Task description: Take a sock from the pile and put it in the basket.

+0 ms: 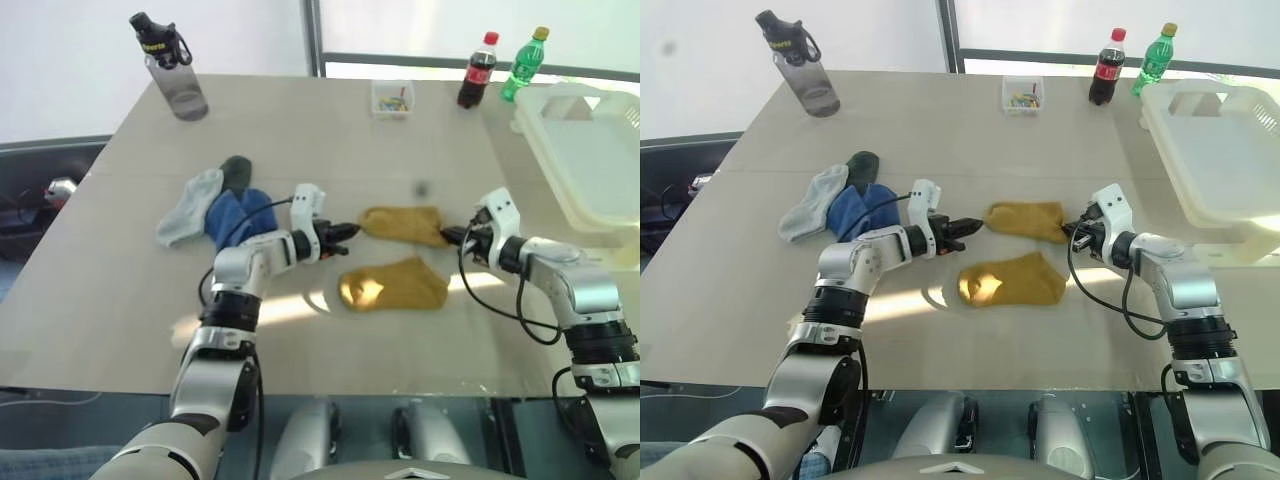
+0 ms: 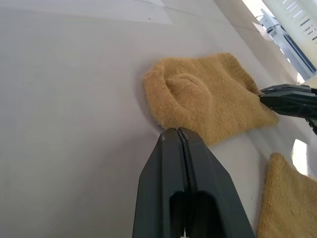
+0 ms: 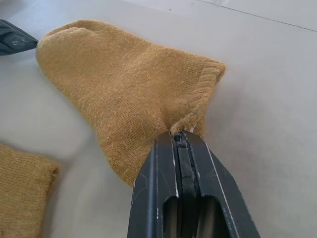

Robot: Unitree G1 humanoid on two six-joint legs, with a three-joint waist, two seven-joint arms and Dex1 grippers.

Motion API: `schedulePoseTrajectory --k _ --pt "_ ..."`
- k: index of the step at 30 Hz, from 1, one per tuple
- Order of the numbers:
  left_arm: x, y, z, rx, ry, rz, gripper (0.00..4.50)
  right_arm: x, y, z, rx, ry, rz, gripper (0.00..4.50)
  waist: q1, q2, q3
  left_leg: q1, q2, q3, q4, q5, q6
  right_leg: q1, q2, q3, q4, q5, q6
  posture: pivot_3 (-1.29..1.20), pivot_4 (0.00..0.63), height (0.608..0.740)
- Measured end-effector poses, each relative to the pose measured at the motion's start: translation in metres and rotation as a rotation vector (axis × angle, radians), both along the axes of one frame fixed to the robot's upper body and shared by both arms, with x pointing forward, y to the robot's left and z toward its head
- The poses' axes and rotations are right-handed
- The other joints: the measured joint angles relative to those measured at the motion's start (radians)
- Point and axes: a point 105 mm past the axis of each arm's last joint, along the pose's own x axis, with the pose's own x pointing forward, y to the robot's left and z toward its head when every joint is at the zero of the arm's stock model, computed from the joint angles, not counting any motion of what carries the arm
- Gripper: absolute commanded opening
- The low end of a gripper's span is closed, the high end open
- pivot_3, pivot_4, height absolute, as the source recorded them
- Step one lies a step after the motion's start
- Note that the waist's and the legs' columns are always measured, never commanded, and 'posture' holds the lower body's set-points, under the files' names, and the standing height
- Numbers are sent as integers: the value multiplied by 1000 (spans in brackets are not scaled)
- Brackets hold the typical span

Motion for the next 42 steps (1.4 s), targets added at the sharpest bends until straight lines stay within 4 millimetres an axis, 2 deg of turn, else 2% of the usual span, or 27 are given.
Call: schedulePoseTrajectory --k 3,6,12,16,19,20,32,37,42 --pt "0 -2 1 12 -24 -11 1233 0 0 0 0 0 0 0 0 0 0 0 0 0 0 0 0 0 0 0 0 0 0 0 150 740" --pt "3 -3 1 28 -47 7 2526 0 0 0 0 0 -1 0 0 0 0 0 0 0 0 0 0 0 0 0 0 0 0 0 150 740" --pt "10 -9 1 58 -82 9 2526 0 0 0 3 -1 -2 0 0 0 0 1 0 0 0 0 0 0 0 0 1 0 0 0 150 740" --pt "11 -10 0 69 -92 8 1481 0 0 0 2 -2 -2 0 1 0 0 1 0 0 0 0 0 0 0 0 1 0 0 0 150 740" --pt "12 -9 -4 84 -93 11 198 0 0 0 2 -3 -2 0 2 0 0 0 0 0 0 0 0 0 0 0 1 0 0 0 150 740" --pt "12 -9 -4 86 -93 10 53 0 1 1 2 -4 -2 0 2 0 0 0 0 0 0 0 0 0 0 0 0 0 0 0 150 740" --pt "9 -11 -4 98 -112 -3 53 -1 2 5 1 -22 7 0 1 0 0 0 0 0 0 0 0 0 0 0 0 0 0 0 150 740" --pt "-6 -7 2 92 -145 -3 53 -5 6 17 50 -23 18 0 0 0 0 0 1 0 -1 0 0 0 -3 0 0 0 0 0 150 740" --pt "-25 9 -10 120 -111 9 53 -6 -2 18 75 3 -14 0 0 0 0 0 1 0 -1 0 0 0 -3 0 0 0 0 0 150 740"
